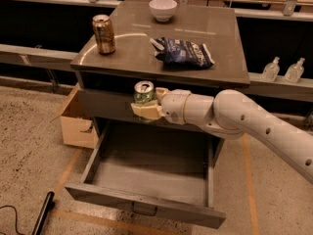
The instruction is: Place green can into middle drawer
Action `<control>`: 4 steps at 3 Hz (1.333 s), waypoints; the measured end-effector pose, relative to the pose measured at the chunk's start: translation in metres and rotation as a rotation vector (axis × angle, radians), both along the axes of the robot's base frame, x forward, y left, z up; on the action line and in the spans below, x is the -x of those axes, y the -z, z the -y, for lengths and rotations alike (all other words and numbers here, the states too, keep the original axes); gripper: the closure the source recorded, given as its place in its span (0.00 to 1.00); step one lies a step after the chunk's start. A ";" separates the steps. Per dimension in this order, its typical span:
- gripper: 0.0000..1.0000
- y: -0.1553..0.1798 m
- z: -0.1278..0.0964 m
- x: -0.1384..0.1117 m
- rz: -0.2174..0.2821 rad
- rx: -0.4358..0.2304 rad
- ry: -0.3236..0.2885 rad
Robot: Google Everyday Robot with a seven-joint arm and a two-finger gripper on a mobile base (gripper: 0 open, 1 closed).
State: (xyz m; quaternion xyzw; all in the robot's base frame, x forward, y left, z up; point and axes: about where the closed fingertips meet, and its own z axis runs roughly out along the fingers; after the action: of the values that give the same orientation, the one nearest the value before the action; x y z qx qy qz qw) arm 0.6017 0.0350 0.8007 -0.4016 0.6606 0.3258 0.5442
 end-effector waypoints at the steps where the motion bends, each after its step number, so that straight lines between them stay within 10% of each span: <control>1: 1.00 0.008 -0.002 0.003 0.010 -0.010 0.009; 4: 1.00 0.073 -0.038 0.036 0.081 -0.148 -0.112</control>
Offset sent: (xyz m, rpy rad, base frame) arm -0.0285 0.0210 -0.0687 0.1185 -0.0929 0.0487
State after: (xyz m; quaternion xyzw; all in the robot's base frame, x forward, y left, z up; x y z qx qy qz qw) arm 0.5662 0.0725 0.7281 -0.4096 0.5887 0.3869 0.5796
